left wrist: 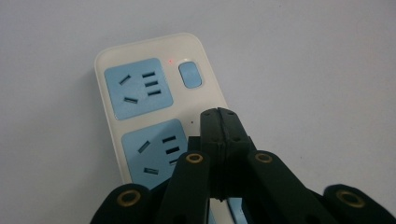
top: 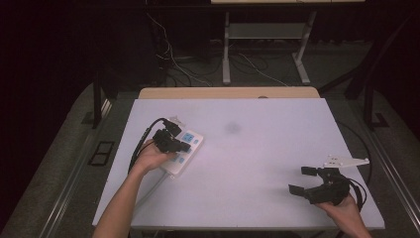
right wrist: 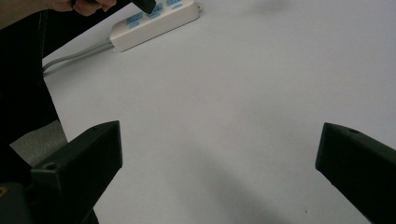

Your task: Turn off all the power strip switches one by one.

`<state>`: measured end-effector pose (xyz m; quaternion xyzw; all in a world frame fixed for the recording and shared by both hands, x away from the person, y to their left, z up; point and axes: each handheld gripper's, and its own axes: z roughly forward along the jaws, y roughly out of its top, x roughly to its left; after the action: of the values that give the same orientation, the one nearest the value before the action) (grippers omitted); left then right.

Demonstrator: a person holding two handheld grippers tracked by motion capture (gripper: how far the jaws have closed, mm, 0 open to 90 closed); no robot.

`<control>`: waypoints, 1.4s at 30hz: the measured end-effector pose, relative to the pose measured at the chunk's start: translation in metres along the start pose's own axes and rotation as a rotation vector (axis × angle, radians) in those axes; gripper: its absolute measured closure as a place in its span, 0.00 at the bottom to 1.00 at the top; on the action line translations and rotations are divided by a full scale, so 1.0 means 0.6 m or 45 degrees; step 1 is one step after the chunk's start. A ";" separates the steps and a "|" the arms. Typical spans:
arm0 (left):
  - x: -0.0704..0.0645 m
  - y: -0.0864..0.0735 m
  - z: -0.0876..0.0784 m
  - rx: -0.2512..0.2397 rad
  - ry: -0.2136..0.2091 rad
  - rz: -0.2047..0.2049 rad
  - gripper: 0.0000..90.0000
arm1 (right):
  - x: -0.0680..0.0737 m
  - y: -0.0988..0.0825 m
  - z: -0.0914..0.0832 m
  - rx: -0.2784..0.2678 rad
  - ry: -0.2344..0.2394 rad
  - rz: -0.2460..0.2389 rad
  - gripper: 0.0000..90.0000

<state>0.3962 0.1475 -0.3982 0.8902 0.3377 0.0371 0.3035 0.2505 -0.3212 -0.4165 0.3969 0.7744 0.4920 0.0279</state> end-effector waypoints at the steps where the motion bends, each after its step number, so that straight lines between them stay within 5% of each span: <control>1: 0.000 0.002 -0.001 -0.003 0.001 0.001 0.99 | 0.000 0.000 0.000 0.001 0.000 0.000 0.00; 23: 0.005 0.047 -0.025 -0.022 0.018 0.046 0.99 | 0.001 -0.001 0.001 0.008 0.002 -0.004 0.00; 42: 0.013 0.068 0.001 -0.020 0.012 0.039 0.99 | -0.001 -0.001 -0.001 0.001 0.000 -0.001 0.00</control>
<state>0.4258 0.1280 -0.3771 0.8927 0.3252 0.0487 0.3083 0.2500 -0.3223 -0.4168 0.3965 0.7748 0.4917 0.0279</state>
